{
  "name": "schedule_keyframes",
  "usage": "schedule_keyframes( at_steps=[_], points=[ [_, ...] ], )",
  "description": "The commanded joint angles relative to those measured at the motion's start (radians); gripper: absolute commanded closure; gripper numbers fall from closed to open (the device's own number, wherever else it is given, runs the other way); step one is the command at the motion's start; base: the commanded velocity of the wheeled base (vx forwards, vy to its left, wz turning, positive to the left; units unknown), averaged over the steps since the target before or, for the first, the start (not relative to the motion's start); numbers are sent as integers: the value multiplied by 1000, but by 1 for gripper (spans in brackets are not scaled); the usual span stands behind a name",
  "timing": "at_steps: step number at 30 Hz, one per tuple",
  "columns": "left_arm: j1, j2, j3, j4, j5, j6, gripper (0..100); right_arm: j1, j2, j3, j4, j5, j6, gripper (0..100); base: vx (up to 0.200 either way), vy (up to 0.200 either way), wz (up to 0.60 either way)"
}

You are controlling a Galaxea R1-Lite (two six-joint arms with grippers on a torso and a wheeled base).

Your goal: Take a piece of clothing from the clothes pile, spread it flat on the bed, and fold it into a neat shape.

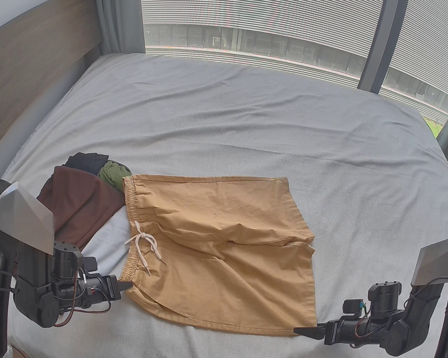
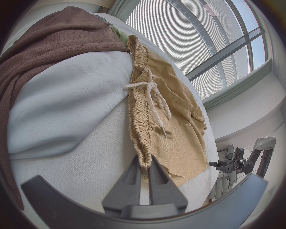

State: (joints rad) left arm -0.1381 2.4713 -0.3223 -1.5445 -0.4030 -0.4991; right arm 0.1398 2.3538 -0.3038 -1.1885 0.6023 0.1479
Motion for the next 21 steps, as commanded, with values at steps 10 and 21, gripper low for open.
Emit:
schedule_keyframes(
  at_steps=[10,21],
  points=[
    [0,2,2,0,0,4,100,11,4,2,13,1,2,0,0,0,0],
    [0,3,2,-2,0,7,100,17,4,0,13,-1,7,100,0,0,0]
  ],
)
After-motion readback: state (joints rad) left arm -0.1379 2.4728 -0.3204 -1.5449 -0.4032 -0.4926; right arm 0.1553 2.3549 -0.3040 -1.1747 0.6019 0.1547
